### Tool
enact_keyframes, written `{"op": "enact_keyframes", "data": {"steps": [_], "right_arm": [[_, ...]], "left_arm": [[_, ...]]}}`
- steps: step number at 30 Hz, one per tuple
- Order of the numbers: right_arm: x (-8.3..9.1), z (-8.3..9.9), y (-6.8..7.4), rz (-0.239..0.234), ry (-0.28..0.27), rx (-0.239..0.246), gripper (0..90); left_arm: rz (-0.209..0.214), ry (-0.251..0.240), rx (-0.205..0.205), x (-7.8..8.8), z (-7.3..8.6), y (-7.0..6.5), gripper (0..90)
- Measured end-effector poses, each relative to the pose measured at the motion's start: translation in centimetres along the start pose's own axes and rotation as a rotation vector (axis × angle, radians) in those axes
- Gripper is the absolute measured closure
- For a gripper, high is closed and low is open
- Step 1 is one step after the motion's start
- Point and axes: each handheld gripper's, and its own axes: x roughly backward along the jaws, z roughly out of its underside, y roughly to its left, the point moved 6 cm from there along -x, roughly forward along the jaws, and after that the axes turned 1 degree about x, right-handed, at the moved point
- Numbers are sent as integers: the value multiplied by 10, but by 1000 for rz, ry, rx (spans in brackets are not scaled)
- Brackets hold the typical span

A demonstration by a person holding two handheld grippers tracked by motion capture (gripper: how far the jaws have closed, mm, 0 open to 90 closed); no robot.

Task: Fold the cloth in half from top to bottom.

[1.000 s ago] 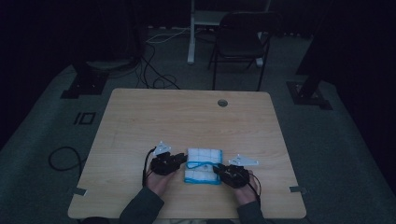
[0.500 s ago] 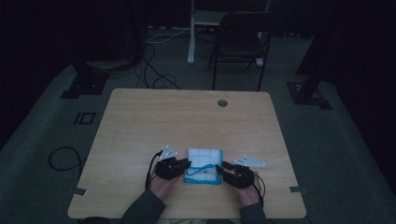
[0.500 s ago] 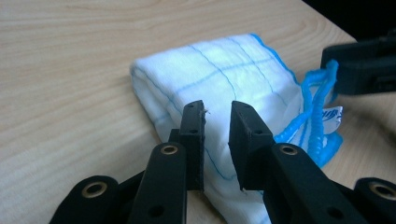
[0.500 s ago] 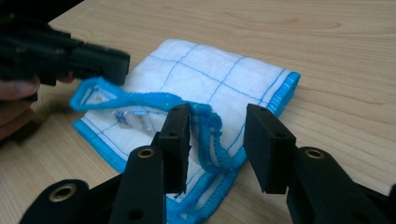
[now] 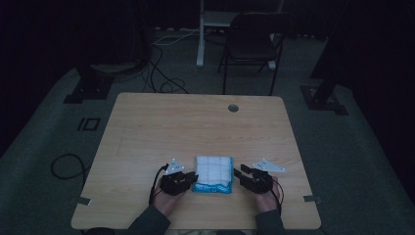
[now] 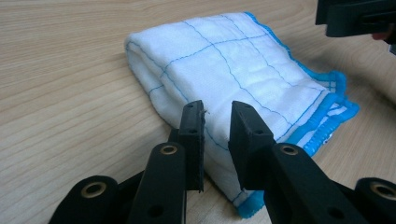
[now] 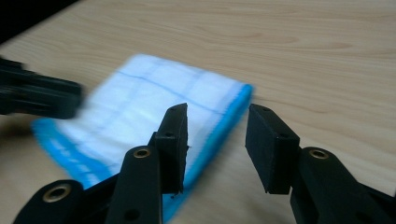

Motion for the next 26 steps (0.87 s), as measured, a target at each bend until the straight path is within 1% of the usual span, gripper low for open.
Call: {"op": "enact_keyframes", "data": {"steps": [5,8,10,13,15,17,19,26], "right_arm": [[-6,2,-16,67,33,47,583],[-9,3,-25,90,45,46,579],[-11,4,-31,104,52,48,574],[-13,5,-36,115,62,40,567],[-14,5,-39,122,64,35,564],[-15,6,-41,131,72,37,560],[-17,7,-43,133,77,28,559],[-19,7,-47,139,86,25,556]], "left_arm": [[-31,-11,-3,4,-1,6,742],[-52,-15,2,6,-2,14,738],[-75,-18,6,8,-2,20,733],[-101,-8,4,8,-1,27,723],[-122,-9,-6,9,-2,32,713],[-134,-14,1,10,-3,36,707],[-154,-14,1,11,-3,41,704],[-203,-13,18,14,-4,54,689]]}}
